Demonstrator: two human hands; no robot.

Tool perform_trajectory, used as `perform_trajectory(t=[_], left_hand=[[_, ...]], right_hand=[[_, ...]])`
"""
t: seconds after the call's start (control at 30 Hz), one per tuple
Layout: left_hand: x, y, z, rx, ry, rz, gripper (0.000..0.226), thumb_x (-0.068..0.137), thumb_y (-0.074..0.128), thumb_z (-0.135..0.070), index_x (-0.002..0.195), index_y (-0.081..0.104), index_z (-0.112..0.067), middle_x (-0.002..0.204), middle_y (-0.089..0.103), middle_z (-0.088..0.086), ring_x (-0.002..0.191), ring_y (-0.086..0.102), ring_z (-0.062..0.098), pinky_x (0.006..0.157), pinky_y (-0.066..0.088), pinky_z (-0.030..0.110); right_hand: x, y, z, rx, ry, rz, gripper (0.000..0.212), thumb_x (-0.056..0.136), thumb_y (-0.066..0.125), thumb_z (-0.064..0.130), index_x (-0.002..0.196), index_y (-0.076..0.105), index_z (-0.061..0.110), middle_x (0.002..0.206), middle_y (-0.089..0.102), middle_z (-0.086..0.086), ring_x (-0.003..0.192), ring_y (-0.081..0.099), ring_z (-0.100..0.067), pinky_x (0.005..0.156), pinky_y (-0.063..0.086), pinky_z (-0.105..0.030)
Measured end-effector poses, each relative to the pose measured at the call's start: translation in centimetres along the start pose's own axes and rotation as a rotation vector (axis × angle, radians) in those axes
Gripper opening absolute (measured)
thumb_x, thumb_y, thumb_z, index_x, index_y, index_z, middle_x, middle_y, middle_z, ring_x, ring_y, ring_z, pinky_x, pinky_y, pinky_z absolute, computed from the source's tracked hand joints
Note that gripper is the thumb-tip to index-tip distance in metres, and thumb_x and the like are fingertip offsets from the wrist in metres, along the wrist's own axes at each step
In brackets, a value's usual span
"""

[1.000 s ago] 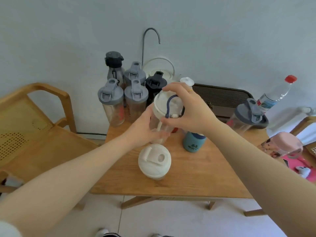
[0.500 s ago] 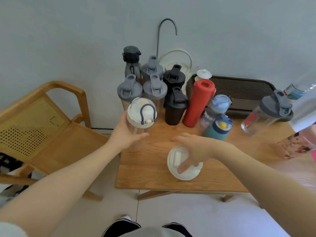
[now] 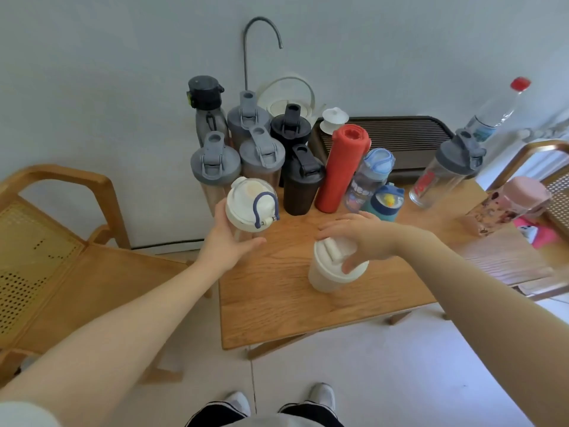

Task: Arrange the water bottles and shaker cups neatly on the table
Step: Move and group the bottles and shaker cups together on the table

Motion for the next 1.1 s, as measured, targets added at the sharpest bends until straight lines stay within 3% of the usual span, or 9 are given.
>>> perform_trajectory(t=[0.1, 0.27, 0.37, 0.47, 0.57, 0.73, 0.9, 1.0, 1.1], left_hand=[[0.2, -0.4, 0.1, -0.014, -0.007, -0.008, 0.096, 0.066, 0.082, -0.02, 0.139, 0.019, -0.016, 0.141, 0.038, 0.001, 0.124, 0.035, 0.009, 0.096, 0.03, 0.023], [0.4, -1.6, 1.3, -0.076, -0.045, -0.08, 0.092, 0.068, 0.081, -0.02, 0.137, 0.021, -0.011, 0.139, 0.038, 0.005, 0.129, 0.038, 0.02, 0.098, 0.031, 0.026], [0.4, -1.9, 1.8, -0.079, -0.05, -0.074, 0.092, 0.067, 0.081, -0.021, 0.137, 0.022, -0.01, 0.139, 0.039, 0.007, 0.128, 0.039, 0.02, 0.099, 0.032, 0.028], [0.3, -1.9, 2.1, -0.093, -0.032, -0.059, 0.092, 0.066, 0.082, -0.021, 0.136, 0.023, -0.012, 0.137, 0.04, 0.006, 0.127, 0.039, 0.02, 0.101, 0.033, 0.029], [0.1, -1.9, 2.3, -0.101, -0.029, -0.047, 0.092, 0.065, 0.083, -0.019, 0.137, 0.024, -0.013, 0.137, 0.041, 0.004, 0.127, 0.039, 0.018, 0.101, 0.034, 0.028], [0.1, -2.0, 2.1, -0.09, -0.014, -0.027, 0.091, 0.066, 0.082, -0.018, 0.137, 0.025, -0.014, 0.137, 0.042, 0.0, 0.126, 0.038, 0.013, 0.098, 0.03, 0.023], [0.5, -1.9, 2.2, -0.091, -0.02, -0.015, 0.092, 0.065, 0.083, -0.023, 0.137, 0.025, -0.017, 0.125, 0.042, -0.013, 0.116, 0.039, 0.002, 0.094, 0.033, 0.019], [0.8, -2.0, 2.6, -0.061, -0.021, -0.035, 0.092, 0.062, 0.084, -0.026, 0.136, 0.029, -0.017, 0.127, 0.047, -0.009, 0.115, 0.043, 0.003, 0.093, 0.035, 0.019], [1.2, -2.0, 3.1, -0.023, -0.025, -0.045, 0.092, 0.06, 0.085, -0.033, 0.133, 0.032, -0.017, 0.128, 0.048, -0.005, 0.118, 0.045, 0.008, 0.094, 0.036, 0.022]], right_hand=[[0.2, 0.1, 1.2, 0.003, 0.002, 0.049, 0.072, 0.082, 0.066, 0.021, 0.14, 0.029, 0.041, 0.156, 0.015, 0.015, 0.144, 0.011, -0.019, 0.115, 0.017, -0.044], [0.4, 1.0, 2.2, -0.144, 0.033, -0.005, 0.077, 0.084, 0.06, 0.011, 0.142, 0.021, 0.043, 0.157, 0.004, 0.016, 0.146, -0.008, -0.017, 0.118, -0.002, -0.048], [-0.5, 1.5, 1.8, 0.029, 0.132, -0.283, 0.104, 0.074, 0.073, 0.037, 0.145, -0.002, 0.042, 0.157, -0.005, 0.016, 0.145, -0.013, -0.017, 0.117, -0.004, -0.048], [-1.4, 2.7, 1.1, 0.403, 0.361, -0.512, 0.118, 0.059, 0.08, 0.052, 0.147, 0.003, 0.033, 0.157, 0.005, 0.003, 0.143, 0.014, -0.028, 0.112, 0.024, -0.05], [-0.8, 3.5, 1.0, 0.476, 0.435, -0.512, 0.093, 0.062, 0.078, 0.048, 0.138, 0.028, 0.027, 0.141, 0.027, -0.002, 0.115, 0.047, -0.026, 0.091, 0.047, -0.04], [2.2, 0.7, 3.1, 0.368, 0.214, -0.611, 0.072, 0.063, 0.077, 0.039, 0.122, 0.038, 0.028, 0.13, 0.03, 0.002, 0.102, 0.049, -0.024, 0.08, 0.047, -0.037], [6.8, -2.0, 4.9, 0.354, -0.008, -0.519, 0.069, 0.064, 0.078, 0.027, 0.12, 0.039, 0.024, 0.131, 0.028, -0.001, 0.101, 0.05, -0.024, 0.08, 0.044, -0.032], [8.7, -2.9, 4.3, 0.396, -0.095, -0.406, 0.089, 0.065, 0.078, 0.021, 0.136, 0.024, 0.03, 0.14, 0.02, -0.002, 0.119, 0.044, -0.027, 0.091, 0.043, -0.032], [9.6, -2.3, 3.1, 0.396, -0.123, -0.314, 0.127, 0.06, 0.085, 0.027, 0.147, -0.007, 0.03, 0.153, -0.003, -0.001, 0.141, 0.017, -0.025, 0.113, 0.027, -0.04]])
Point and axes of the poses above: each hand's wrist, its own x-axis towards the middle knuckle, its own y-axis out of the palm, z = x × y, the point moved 5 cm from there along x, towards the middle knuckle
